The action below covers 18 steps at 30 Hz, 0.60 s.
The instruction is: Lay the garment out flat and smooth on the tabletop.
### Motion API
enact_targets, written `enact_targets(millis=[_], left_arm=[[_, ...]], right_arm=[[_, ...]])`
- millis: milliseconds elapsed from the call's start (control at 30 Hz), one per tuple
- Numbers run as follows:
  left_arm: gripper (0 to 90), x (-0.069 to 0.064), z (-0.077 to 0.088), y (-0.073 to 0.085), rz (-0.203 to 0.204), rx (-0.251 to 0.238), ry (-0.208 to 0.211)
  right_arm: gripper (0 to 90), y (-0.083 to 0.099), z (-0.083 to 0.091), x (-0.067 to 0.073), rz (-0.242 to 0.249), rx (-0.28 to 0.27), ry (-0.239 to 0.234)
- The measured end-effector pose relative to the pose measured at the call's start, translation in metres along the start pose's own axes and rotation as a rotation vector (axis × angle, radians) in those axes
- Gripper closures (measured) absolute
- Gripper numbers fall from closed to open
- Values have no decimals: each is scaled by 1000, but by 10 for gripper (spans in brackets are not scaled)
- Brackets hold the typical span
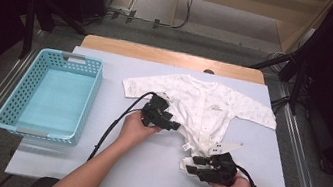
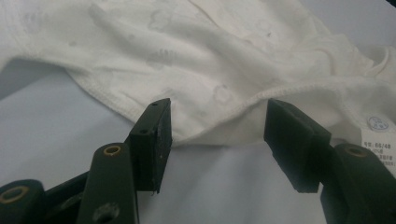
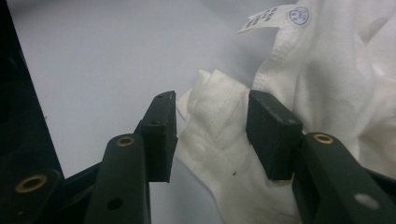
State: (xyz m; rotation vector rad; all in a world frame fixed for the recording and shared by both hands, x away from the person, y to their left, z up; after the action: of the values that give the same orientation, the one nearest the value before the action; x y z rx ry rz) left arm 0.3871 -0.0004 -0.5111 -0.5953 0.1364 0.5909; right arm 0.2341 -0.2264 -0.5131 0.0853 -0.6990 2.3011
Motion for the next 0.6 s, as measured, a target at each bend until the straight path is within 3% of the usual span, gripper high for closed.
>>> enact_targets(millis=[100,200,267,467,600], left_arm=[[556,-5,-3,0,-12,10,-15],[735,-8,-5,-1,-11,24,-46],[840,-7,-6,0,-10,26,-43],[882,-2,-4,0,23,27,-10],[886,2,2,0,43,11,-1]], right_arm=[[540,0,-4,5,9,9,13],[564,-1,-7,7,20,10,25],[581,-1,-7,7,22,11,32],[723,0,-8,7,37,5,66],[808,-2,-8,4,2,23,37]])
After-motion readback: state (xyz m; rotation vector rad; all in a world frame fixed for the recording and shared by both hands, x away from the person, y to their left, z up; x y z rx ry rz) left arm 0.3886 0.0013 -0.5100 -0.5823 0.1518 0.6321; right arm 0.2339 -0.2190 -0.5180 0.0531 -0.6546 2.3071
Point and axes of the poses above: each handheld gripper's, and its own axes: z roughly backward along the jaws, y roughly out of its underside, x roughly to its left, the point moved 1 cm from there along -z, roughly forward along the jaws, and after that the axes turned 12 degrees about x, right-handed, at the moved point
